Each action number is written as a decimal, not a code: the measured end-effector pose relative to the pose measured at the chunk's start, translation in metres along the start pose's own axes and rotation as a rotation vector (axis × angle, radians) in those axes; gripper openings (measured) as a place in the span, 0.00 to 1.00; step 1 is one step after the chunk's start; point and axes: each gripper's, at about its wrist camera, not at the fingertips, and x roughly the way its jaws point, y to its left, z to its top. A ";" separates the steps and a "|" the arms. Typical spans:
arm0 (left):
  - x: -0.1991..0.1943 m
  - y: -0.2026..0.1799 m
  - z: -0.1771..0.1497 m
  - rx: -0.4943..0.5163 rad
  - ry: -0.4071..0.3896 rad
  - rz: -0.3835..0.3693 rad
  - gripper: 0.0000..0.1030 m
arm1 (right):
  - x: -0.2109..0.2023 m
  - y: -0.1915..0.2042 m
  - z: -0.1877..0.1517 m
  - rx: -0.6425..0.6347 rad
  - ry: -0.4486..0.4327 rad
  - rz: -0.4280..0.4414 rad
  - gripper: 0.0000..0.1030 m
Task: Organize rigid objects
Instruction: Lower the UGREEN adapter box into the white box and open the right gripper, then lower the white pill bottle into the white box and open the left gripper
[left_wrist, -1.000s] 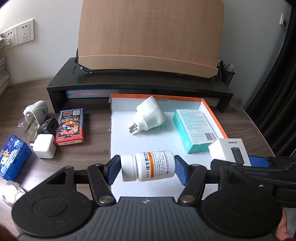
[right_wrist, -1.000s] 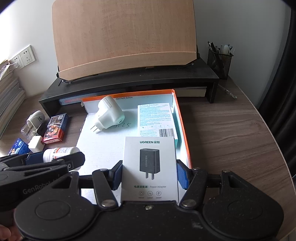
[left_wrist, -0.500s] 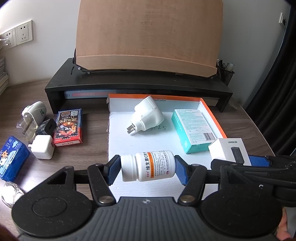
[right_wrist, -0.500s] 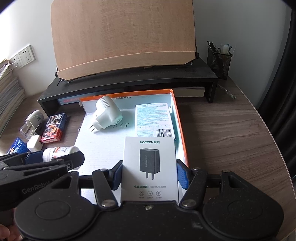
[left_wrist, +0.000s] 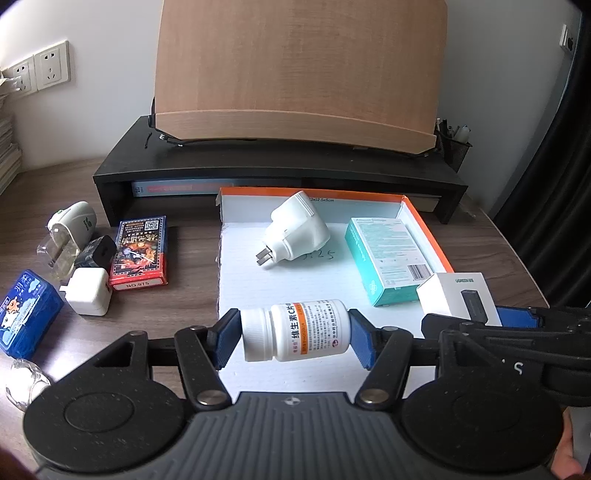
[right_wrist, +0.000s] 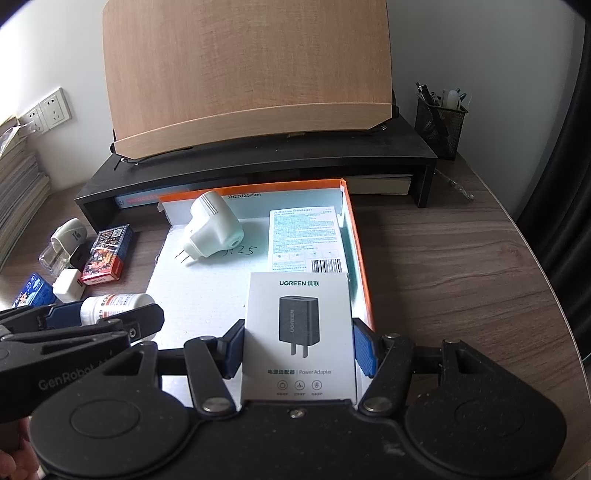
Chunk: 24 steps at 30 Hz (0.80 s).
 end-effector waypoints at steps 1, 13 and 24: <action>0.000 0.000 0.000 -0.002 0.001 0.002 0.61 | 0.000 0.000 0.000 -0.002 0.001 0.000 0.69; 0.001 -0.001 -0.001 -0.009 0.005 0.003 0.61 | -0.002 -0.002 -0.001 -0.004 -0.006 0.003 0.70; 0.009 -0.015 -0.005 0.018 0.021 -0.024 0.61 | -0.015 -0.018 -0.003 0.048 -0.052 -0.028 0.72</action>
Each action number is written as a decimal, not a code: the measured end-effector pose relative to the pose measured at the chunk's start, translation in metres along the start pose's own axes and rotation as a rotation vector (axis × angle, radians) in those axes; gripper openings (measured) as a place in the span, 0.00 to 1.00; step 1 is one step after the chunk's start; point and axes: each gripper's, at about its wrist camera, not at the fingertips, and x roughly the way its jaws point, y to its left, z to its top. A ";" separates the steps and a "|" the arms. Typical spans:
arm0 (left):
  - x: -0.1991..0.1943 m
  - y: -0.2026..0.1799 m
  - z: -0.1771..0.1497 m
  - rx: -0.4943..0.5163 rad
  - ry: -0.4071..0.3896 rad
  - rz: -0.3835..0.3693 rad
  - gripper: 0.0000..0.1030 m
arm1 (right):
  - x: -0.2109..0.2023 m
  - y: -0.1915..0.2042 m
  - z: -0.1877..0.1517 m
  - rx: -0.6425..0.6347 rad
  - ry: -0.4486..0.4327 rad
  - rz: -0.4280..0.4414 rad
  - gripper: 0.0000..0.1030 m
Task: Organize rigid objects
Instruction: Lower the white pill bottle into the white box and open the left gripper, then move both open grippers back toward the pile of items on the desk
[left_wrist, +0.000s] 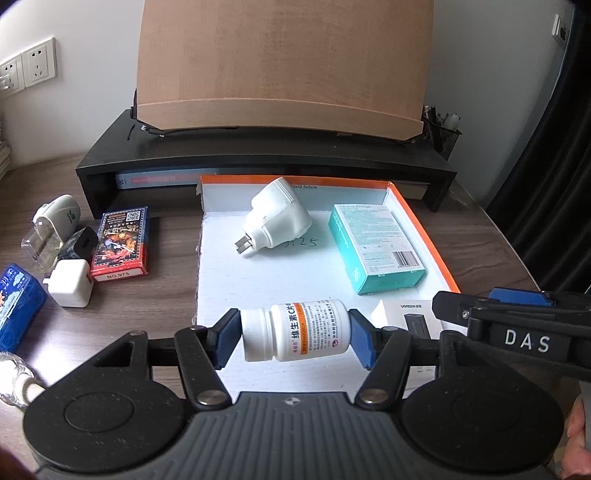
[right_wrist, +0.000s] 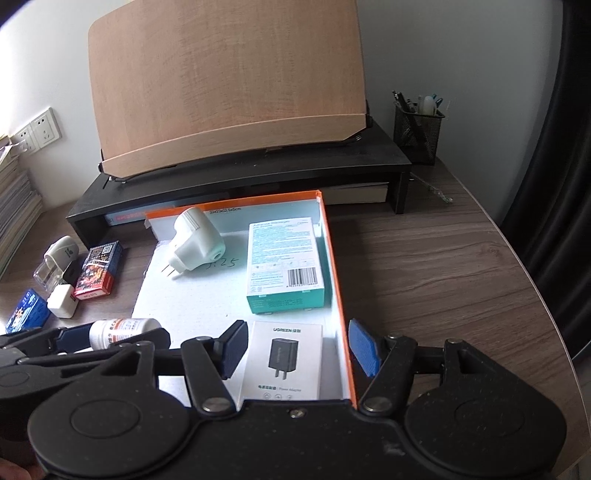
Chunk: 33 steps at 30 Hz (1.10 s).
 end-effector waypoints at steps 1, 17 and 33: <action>0.001 -0.001 0.000 0.003 0.003 -0.006 0.61 | -0.001 -0.001 0.000 0.004 -0.005 -0.001 0.72; -0.003 0.008 0.003 -0.041 -0.004 -0.066 0.76 | -0.015 0.004 -0.001 0.015 -0.041 -0.015 0.75; -0.043 0.075 -0.003 -0.139 -0.017 0.102 0.90 | -0.013 0.079 -0.006 -0.093 -0.022 0.094 0.76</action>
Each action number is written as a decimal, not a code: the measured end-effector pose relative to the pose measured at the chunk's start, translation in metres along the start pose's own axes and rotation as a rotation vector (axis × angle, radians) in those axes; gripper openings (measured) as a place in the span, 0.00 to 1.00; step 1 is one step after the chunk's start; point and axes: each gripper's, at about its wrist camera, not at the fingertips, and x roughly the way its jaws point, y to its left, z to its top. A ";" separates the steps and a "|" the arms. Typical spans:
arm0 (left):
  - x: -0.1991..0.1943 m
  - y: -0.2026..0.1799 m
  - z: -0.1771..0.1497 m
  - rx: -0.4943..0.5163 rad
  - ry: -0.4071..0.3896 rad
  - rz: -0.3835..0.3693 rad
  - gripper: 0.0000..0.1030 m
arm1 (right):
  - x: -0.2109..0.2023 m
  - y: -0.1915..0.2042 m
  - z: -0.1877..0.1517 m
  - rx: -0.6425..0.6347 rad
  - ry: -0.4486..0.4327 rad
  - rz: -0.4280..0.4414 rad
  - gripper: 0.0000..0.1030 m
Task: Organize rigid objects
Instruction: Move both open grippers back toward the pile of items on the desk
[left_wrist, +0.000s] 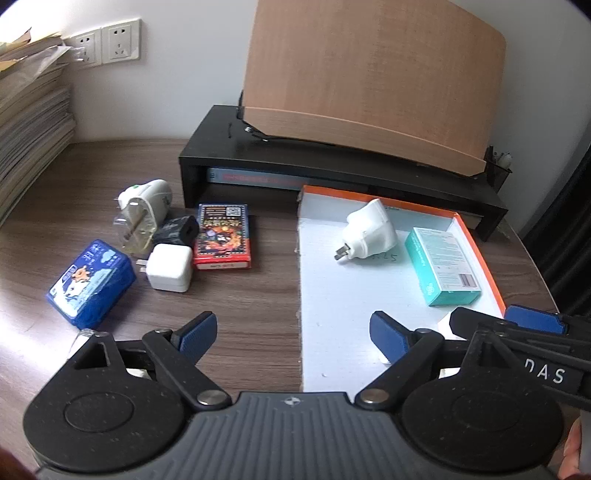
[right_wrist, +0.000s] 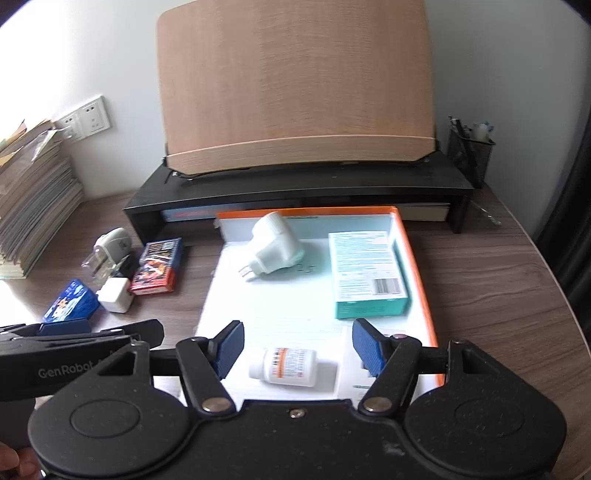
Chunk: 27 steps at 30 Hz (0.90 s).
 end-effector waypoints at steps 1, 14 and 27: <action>-0.002 0.005 -0.001 -0.006 -0.002 0.008 0.90 | 0.001 0.005 0.000 -0.008 0.002 0.007 0.76; -0.022 0.065 -0.008 -0.093 -0.021 0.084 0.91 | 0.007 0.069 -0.005 -0.098 0.023 0.097 0.77; -0.028 0.111 -0.013 -0.141 -0.023 0.122 0.91 | 0.018 0.115 -0.010 -0.156 0.056 0.170 0.77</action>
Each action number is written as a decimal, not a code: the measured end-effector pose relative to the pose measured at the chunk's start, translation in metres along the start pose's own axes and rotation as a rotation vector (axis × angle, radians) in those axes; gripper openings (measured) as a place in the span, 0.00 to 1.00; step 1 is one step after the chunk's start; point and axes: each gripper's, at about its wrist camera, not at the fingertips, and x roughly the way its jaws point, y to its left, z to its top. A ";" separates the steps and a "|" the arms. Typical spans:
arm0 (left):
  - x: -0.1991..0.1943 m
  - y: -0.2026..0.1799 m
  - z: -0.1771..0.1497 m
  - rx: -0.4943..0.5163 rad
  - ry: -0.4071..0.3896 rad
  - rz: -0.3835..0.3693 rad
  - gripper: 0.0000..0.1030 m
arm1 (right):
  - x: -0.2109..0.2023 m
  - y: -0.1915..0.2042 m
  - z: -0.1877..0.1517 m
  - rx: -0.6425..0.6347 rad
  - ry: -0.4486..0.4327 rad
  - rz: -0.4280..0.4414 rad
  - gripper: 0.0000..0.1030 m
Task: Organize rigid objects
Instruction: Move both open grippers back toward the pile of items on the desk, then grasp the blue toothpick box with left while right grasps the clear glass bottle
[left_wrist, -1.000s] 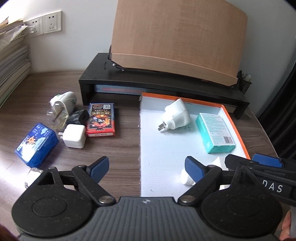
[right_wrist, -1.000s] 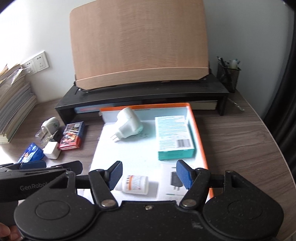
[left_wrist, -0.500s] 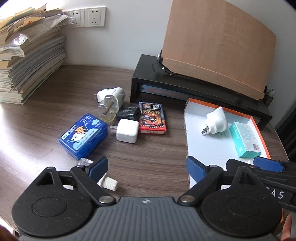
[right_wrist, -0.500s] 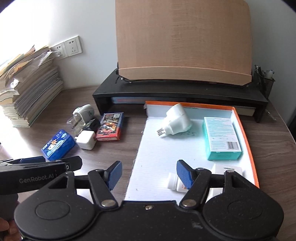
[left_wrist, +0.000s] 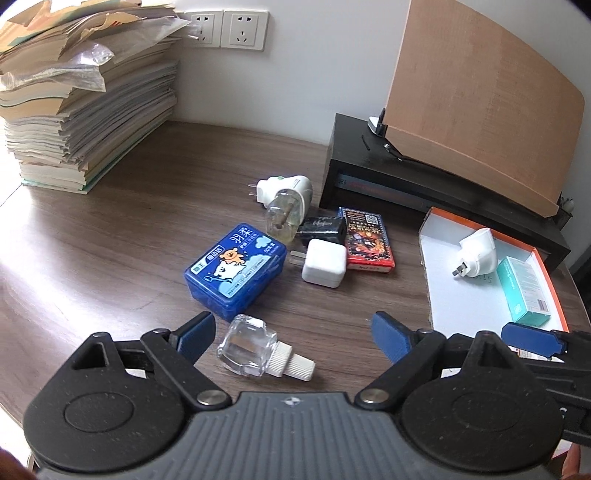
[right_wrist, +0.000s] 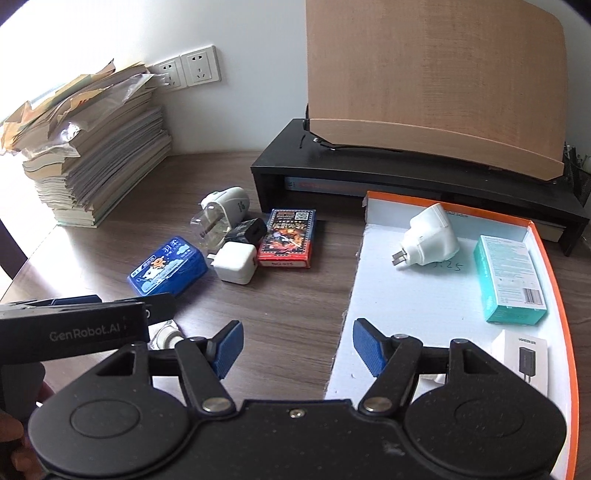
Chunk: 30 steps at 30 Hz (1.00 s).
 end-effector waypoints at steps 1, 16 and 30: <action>0.000 0.003 0.000 -0.002 0.001 0.003 0.91 | 0.002 0.003 0.001 -0.004 0.003 0.005 0.77; 0.034 0.041 0.015 0.059 0.023 -0.019 0.91 | 0.035 0.031 0.009 -0.025 0.048 0.028 0.77; 0.117 0.053 0.041 0.236 0.085 -0.043 0.87 | 0.059 0.051 0.001 -0.158 0.120 0.203 0.78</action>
